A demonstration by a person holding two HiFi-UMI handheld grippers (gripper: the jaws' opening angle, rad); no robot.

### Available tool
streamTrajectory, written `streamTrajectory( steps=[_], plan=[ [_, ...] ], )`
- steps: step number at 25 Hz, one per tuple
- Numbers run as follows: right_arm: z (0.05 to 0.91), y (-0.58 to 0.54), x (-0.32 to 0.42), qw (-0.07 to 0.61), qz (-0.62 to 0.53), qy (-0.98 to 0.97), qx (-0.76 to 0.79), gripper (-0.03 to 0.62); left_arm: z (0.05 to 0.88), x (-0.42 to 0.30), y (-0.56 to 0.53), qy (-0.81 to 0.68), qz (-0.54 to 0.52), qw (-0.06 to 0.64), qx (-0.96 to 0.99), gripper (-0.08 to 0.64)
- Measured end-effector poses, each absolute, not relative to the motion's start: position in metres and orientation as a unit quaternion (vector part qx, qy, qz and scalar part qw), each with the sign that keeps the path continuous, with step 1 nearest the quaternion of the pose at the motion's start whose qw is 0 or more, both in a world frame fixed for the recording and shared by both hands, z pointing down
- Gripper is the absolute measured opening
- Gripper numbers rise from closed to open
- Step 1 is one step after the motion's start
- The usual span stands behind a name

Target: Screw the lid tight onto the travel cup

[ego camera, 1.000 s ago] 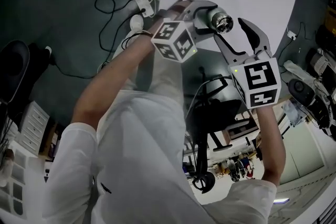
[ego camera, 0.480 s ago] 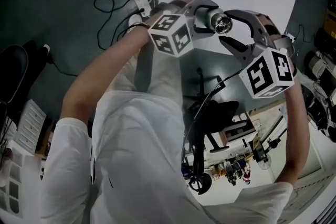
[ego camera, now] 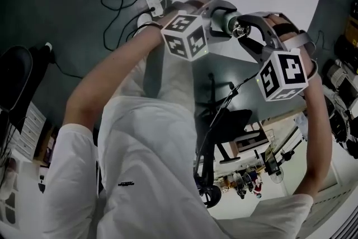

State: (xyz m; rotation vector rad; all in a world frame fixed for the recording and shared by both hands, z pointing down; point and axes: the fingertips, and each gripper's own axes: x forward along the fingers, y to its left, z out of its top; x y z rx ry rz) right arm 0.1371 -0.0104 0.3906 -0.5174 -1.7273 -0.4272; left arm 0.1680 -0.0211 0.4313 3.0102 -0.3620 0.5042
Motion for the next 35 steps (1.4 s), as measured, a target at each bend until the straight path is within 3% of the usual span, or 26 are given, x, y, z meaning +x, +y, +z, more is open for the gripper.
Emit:
streamTrajectory(
  steps=[22, 28, 35],
  plan=[
    [0.386, -0.036, 0.143, 0.529, 0.173, -0.764, 0.326, 0.224, 0.429, 0.167, -0.025, -0.188, 0.155, 0.055, 0.968, 0.322],
    [0.387, -0.030, 0.145, 0.526, 0.189, -0.771, 0.304, 0.261, 0.430, 0.167, -0.026, -0.188, 0.152, 0.056, 0.969, 0.322],
    [0.364, -0.030, 0.133, 0.539, 0.113, -0.813, 0.190, 0.265, 0.433, 0.167, -0.025, -0.183, 0.150, 0.056, 0.970, 0.322]
  ],
)
